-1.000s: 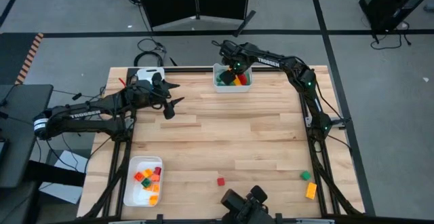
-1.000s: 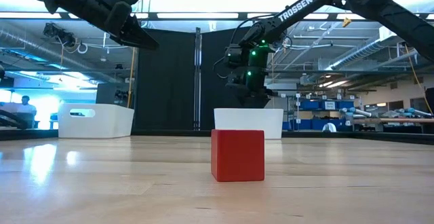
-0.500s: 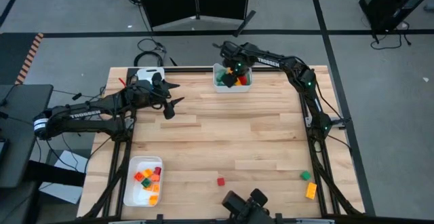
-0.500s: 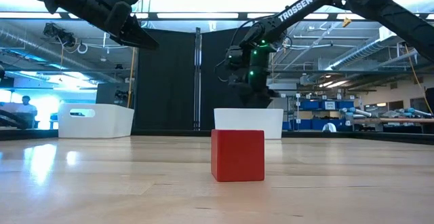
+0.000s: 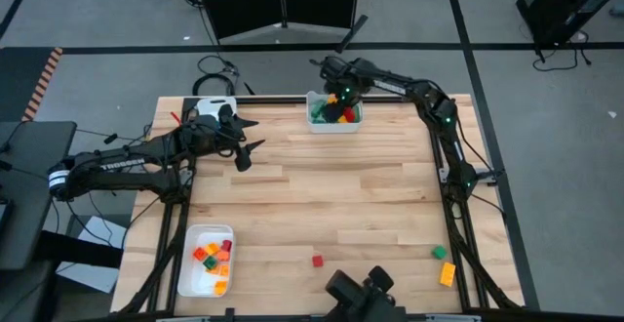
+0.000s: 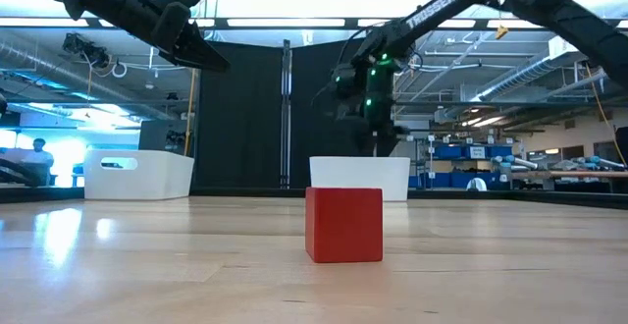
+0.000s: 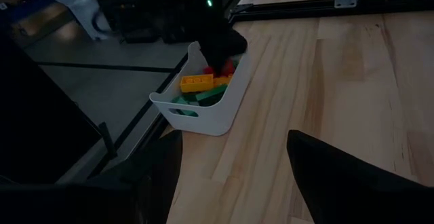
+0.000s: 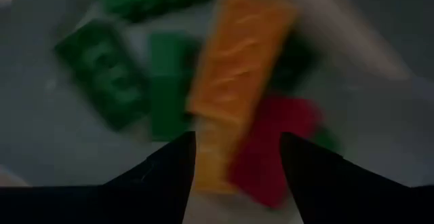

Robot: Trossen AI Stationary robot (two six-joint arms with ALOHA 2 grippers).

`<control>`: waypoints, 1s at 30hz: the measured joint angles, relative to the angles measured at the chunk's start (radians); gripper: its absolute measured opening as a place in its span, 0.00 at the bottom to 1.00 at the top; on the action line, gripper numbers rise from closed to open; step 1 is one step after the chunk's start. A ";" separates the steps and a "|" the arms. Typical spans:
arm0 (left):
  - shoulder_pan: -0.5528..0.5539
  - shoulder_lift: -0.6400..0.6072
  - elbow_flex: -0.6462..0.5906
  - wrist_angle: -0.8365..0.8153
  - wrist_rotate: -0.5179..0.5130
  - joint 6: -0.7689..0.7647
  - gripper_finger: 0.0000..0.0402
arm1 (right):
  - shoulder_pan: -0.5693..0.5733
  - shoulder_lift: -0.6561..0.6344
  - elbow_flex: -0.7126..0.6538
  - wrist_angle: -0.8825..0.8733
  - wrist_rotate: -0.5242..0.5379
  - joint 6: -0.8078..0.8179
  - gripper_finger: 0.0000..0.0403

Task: Sort blocks by size
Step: Put the red block into the top left white bin

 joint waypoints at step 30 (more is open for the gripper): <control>0.000 0.000 0.000 0.001 0.000 0.000 0.68 | 0.109 -0.711 -0.548 0.102 0.120 0.302 0.56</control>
